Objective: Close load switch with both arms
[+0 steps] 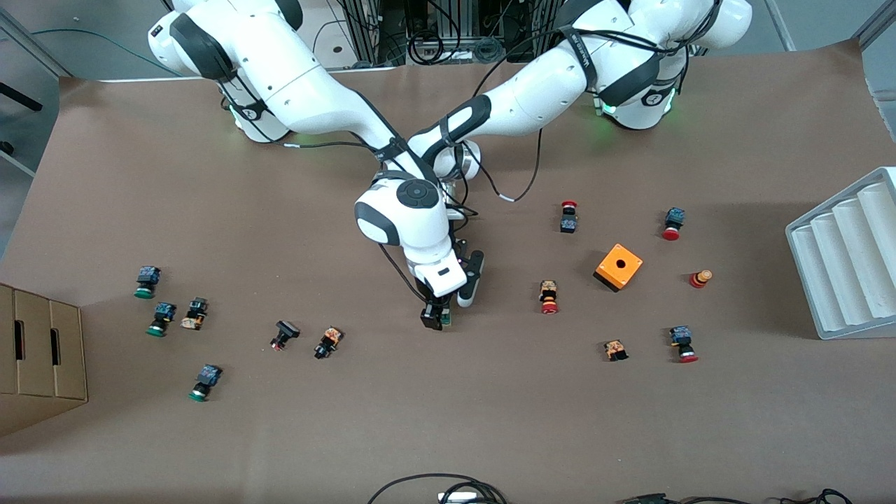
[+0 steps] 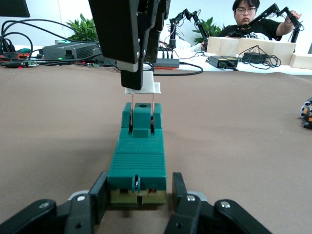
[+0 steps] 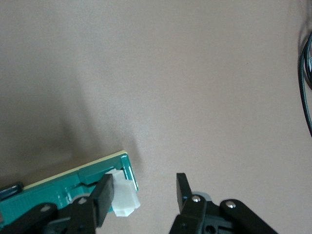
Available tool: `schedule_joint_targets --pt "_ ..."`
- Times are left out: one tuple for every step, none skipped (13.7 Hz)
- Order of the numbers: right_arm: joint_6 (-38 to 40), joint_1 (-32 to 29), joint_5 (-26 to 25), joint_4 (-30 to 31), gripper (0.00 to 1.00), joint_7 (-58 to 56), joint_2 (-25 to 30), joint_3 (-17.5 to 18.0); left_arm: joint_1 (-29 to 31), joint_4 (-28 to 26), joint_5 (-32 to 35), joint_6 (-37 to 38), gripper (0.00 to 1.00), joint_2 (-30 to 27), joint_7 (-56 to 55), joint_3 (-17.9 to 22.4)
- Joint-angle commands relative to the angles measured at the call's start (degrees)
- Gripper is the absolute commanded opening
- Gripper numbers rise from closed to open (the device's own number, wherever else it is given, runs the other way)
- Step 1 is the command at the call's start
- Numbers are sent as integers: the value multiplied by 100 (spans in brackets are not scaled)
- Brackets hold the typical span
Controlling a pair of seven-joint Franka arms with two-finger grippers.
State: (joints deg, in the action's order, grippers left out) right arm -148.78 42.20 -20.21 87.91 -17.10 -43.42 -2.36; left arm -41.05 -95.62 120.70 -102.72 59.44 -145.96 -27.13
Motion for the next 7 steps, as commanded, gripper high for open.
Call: schedule_joint_targets --pt "-99 -63 -168 -212 60 49 -176 8 -52 131 58 68 58 95 -82 32" --pt "-99 -63 -168 -212 60 49 -176 8 -52 122 58 68 58 95 -82 32" --pt "-99 -89 -168 -221 60 49 -176 8 -52 122 58 68 58 95 -82 32" --pt "-99 -98 -168 -221 60 40 -193 8 -52 122 58 68 58 95 -91 32" --pt "-99 -98 -168 -230 60 40 -193 8 -52 122 58 68 58 95 -91 32" --pt "-99 -98 -168 -230 60 40 -193 8 -52 122 58 68 58 95 -82 32" --pt "-99 -98 -168 -230 60 40 -202 8 -52 122 58 68 58 95 -82 32"
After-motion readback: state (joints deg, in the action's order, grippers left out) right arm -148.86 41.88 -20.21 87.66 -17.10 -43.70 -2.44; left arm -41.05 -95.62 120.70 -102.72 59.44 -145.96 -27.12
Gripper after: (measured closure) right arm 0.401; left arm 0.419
